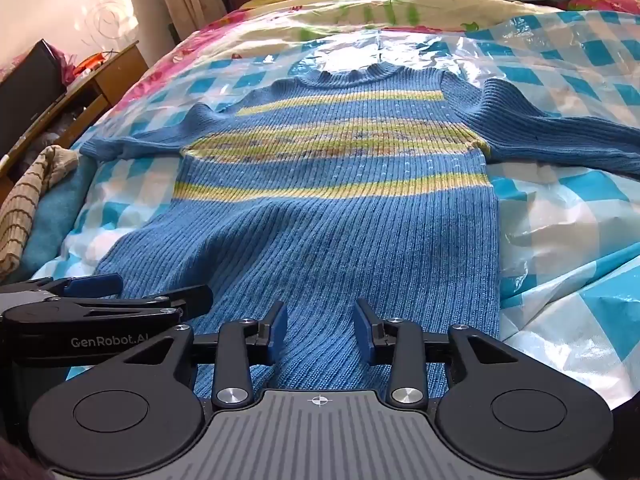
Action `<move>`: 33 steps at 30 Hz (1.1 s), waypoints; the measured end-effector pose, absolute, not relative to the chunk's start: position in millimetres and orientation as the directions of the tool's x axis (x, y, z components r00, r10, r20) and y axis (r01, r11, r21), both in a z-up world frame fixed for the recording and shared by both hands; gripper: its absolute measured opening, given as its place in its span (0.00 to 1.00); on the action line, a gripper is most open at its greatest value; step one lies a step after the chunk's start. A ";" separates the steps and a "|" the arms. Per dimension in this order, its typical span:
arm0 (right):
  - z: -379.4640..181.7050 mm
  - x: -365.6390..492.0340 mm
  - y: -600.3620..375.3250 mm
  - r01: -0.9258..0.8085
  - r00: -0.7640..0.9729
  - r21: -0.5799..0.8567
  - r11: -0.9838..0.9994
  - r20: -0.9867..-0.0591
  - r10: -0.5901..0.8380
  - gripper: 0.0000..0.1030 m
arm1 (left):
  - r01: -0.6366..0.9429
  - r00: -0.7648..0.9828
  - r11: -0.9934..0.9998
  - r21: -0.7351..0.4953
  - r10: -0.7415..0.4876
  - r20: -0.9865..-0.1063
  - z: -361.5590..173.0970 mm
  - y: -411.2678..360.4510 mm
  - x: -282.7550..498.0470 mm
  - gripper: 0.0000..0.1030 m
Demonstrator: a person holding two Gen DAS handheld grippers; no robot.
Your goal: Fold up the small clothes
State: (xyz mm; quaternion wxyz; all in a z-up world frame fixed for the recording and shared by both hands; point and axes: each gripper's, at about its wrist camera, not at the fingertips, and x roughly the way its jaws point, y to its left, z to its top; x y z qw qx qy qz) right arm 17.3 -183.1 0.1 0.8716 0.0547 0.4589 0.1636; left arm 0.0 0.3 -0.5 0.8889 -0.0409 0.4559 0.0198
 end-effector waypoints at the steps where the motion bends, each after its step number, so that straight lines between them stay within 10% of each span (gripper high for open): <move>1: -0.2 17.1 -183.1 -0.236 0.526 0.245 0.940 -0.781 0.336 0.37 | -0.072 0.582 0.996 -0.055 -0.003 -0.814 -0.6 0.5 -0.4 1.00; 33: -0.9 21.4 -183.4 -0.222 0.520 0.265 0.938 -0.782 0.344 0.44 | -0.088 0.548 0.996 -0.020 0.031 -0.836 -4.5 -1.2 4.9 1.00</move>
